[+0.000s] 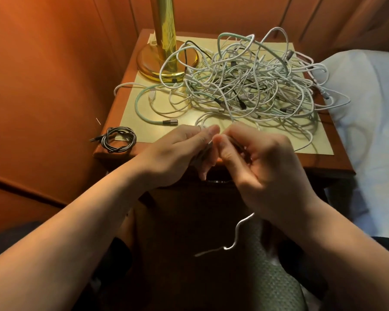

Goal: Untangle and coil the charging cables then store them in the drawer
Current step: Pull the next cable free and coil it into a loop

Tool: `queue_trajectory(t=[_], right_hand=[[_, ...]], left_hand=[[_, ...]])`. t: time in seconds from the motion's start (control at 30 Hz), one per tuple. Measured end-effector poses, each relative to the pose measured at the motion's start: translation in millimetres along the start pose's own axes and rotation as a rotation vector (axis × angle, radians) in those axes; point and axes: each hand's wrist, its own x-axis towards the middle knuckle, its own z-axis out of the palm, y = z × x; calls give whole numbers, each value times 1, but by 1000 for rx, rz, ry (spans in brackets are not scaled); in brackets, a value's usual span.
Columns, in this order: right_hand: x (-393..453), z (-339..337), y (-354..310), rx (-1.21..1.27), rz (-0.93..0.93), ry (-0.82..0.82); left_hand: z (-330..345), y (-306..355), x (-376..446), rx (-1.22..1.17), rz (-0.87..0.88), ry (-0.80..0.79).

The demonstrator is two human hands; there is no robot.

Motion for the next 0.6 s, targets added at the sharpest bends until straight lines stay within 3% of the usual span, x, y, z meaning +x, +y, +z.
queue_trajectory(t=[0.13, 0.33, 0.5, 0.6], right_hand=[[7, -5, 13, -61, -5, 75], [13, 3, 28, 296, 156, 34], [13, 19, 35, 417, 355, -226], [7, 28, 31, 460, 452, -291]], left_hand=[[8, 2, 1, -154, -99, -142], [9, 3, 0, -441, -197, -333], [14, -3, -2, -718, -225, -423], [20, -7, -2, -850, -216, -441]])
